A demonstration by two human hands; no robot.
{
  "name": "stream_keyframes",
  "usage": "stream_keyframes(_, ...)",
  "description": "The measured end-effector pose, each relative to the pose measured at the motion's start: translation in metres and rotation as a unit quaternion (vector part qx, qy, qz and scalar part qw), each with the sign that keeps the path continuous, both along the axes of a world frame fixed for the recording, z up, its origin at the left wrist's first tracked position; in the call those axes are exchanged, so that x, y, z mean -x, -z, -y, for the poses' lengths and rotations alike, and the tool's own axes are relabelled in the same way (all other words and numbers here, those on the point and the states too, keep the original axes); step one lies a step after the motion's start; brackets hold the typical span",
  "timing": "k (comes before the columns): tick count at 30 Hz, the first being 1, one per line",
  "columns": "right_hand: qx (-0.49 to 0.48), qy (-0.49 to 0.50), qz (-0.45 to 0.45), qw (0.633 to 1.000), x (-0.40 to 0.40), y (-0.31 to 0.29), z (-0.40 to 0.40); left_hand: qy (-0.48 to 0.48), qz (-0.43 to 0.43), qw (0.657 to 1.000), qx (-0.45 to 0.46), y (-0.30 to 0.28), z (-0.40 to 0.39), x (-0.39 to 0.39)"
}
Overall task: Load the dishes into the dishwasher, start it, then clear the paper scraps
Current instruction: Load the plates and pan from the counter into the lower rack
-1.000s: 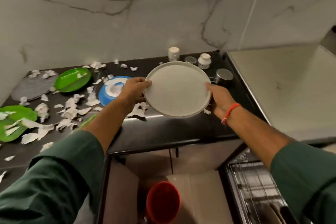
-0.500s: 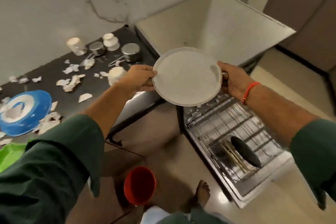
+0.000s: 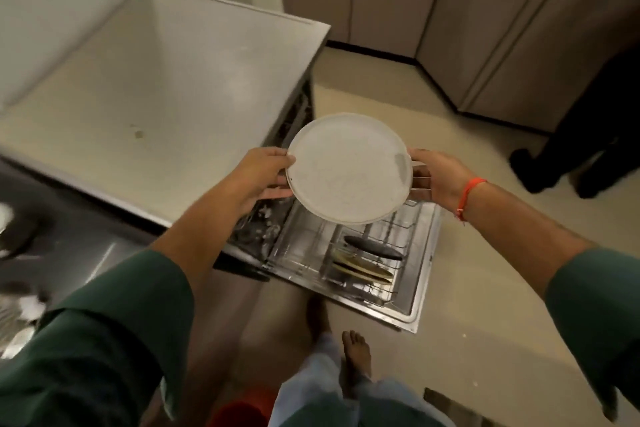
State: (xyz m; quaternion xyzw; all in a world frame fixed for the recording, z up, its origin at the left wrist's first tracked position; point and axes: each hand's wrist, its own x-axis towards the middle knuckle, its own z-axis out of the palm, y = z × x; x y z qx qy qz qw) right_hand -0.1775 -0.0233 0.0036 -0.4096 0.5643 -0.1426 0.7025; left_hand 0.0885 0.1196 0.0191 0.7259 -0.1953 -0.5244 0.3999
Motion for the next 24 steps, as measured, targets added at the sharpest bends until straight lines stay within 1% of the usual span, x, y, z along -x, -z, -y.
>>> stream_keyframes(1,0.005,0.024,-0.008,1.0,0.008,0.004,0.006,0.021,-0.01,1.0,-0.009,0.005,0.017,0.004)
stream_keyframes(3,0.012,0.036,-0.024,0.999,0.017,0.01,0.006,0.039,-0.029,0.999,-0.015,0.014,0.032,0.008)
stream_keyframes(7,0.005,0.091,-0.039,0.995,0.036,0.03,0.022,0.102,-0.068,0.992,-0.033,0.042,0.083,0.024)
stream_keyframes(10,0.0,0.095,-0.045,0.994,0.049,0.057,0.029,0.116,-0.11,0.987,-0.021,0.067,0.107,0.037)
stream_keyframes(13,0.001,0.086,-0.036,0.996,0.059,0.09,0.034,0.124,-0.105,0.987,0.001,0.099,0.125,0.048)
stream_keyframes(16,-0.014,0.099,-0.022,0.995,0.062,0.122,0.04,0.142,-0.11,0.984,0.011,0.132,0.141,0.059)
stream_keyframes(20,-0.043,0.149,0.022,0.988,0.065,0.167,0.052,0.14,-0.114,0.983,-0.009,0.175,0.157,0.071)
stream_keyframes(24,-0.061,0.209,0.031,0.976,0.065,0.215,0.062,0.121,-0.103,0.987,-0.028,0.22,0.166,0.084)
